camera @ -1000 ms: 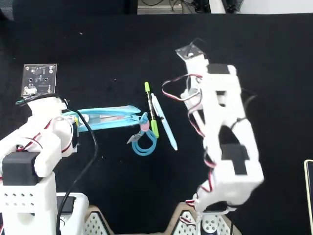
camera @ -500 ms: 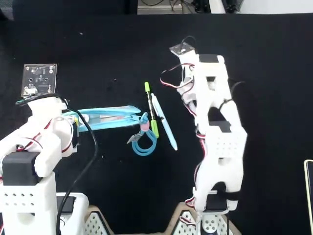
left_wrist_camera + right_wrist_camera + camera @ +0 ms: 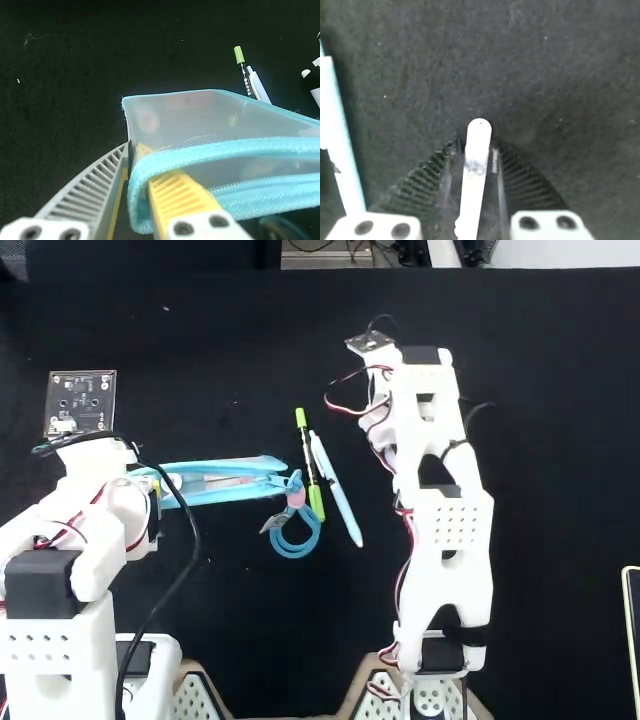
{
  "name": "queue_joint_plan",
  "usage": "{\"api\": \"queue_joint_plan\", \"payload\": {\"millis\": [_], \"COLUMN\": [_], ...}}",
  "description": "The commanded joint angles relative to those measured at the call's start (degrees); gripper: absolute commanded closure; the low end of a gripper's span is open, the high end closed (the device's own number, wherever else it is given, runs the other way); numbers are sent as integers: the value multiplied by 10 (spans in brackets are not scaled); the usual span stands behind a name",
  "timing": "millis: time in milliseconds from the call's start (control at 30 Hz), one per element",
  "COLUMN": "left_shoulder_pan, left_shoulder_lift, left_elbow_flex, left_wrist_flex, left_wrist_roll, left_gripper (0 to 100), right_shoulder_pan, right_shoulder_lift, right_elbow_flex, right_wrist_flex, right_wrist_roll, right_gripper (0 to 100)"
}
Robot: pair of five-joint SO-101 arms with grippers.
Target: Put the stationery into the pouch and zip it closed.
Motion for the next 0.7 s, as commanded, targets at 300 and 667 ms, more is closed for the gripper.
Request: {"api": "queue_joint_plan", "payload": {"millis": [300,667], "left_shoulder_pan": [0,0], "left_shoulder_lift": [2,2], "left_elbow_flex": [2,2], "left_wrist_flex": [-4,-4], "left_wrist_roll": [3,3], "left_gripper": [970,970], "right_shoulder_pan": [69,12], "right_shoulder_lift": [-181,-674], "right_elbow_flex": [131,458], "right_wrist_flex": [-22,-91], "right_wrist_roll": [-22,-28], "right_gripper": [987,987]}}
